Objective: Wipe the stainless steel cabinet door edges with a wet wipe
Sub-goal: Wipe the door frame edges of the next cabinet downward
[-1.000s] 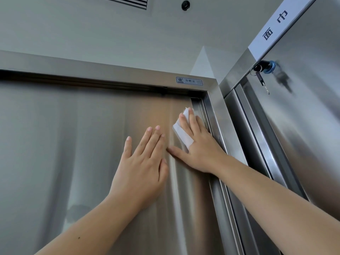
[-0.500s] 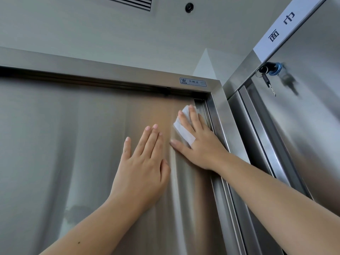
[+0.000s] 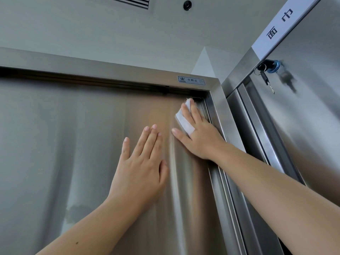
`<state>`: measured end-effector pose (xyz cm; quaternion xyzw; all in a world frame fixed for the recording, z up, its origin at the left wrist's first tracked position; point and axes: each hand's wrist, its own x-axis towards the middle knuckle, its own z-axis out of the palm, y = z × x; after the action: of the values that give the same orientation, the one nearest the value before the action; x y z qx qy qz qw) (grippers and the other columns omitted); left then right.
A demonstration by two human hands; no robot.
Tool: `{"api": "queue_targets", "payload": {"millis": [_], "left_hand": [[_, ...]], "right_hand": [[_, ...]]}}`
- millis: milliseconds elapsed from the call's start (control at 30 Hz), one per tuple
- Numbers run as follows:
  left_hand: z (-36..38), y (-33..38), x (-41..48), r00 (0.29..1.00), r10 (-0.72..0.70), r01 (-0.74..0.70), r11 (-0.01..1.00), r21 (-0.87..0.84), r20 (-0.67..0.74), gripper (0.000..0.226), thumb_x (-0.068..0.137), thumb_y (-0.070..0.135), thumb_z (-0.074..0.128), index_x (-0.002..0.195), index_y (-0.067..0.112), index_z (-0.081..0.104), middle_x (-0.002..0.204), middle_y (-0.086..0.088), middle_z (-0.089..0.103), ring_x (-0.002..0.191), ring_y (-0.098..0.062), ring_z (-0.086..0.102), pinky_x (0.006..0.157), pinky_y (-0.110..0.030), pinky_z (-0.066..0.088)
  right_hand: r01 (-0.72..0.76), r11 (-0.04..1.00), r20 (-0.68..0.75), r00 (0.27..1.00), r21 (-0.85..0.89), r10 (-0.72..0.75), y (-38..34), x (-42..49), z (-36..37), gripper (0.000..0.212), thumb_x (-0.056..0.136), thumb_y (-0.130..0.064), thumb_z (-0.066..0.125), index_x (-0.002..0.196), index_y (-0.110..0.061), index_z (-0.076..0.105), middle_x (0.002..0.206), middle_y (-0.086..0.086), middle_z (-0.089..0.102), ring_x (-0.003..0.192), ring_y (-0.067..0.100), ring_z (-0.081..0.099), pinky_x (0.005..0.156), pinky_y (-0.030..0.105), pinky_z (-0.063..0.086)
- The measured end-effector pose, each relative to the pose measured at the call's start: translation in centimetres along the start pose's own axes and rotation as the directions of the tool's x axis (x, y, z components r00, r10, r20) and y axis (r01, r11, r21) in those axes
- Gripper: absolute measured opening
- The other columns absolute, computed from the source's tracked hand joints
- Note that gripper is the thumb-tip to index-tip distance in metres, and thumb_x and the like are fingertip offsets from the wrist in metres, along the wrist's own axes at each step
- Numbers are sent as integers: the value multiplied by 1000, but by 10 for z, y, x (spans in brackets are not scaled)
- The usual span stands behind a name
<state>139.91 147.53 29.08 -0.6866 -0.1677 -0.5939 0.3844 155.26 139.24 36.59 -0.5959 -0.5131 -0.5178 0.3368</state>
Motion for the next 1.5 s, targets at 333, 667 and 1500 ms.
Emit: {"api": "queue_targets", "payload": {"millis": [333, 667, 1500], "left_hand": [[-2, 0, -9, 999, 32, -32, 999, 12, -20, 59, 82, 26, 29, 129, -1, 52, 139, -14, 45, 127, -31, 44, 95, -58, 38], [-2, 11, -53, 997, 58, -58, 998, 7, -53, 58, 83, 26, 32, 129, -4, 51, 139, -17, 44, 127, -35, 41, 96, -61, 33], [-4, 68, -158, 983, 53, -31, 992, -126, 175, 61, 85, 25, 32, 141, 1, 29, 150, -15, 24, 140, -26, 17, 104, -59, 23]], "right_hand": [[-57, 995, -19, 998, 84, 59, -7, 5, -1, 75, 94, -56, 32, 150, -22, -4, 156, -7, -19, 144, 14, 2, 112, 29, 12], [-30, 992, 12, 1000, 122, 29, -15, -69, 18, 76, 94, -52, 32, 148, -21, -11, 153, -5, -27, 144, 14, -7, 115, 31, 6], [2, 996, 64, 998, 84, -7, -41, -267, 57, 72, 95, -45, 36, 147, -5, 6, 154, 19, -1, 144, 34, 3, 110, 49, 30]]}}
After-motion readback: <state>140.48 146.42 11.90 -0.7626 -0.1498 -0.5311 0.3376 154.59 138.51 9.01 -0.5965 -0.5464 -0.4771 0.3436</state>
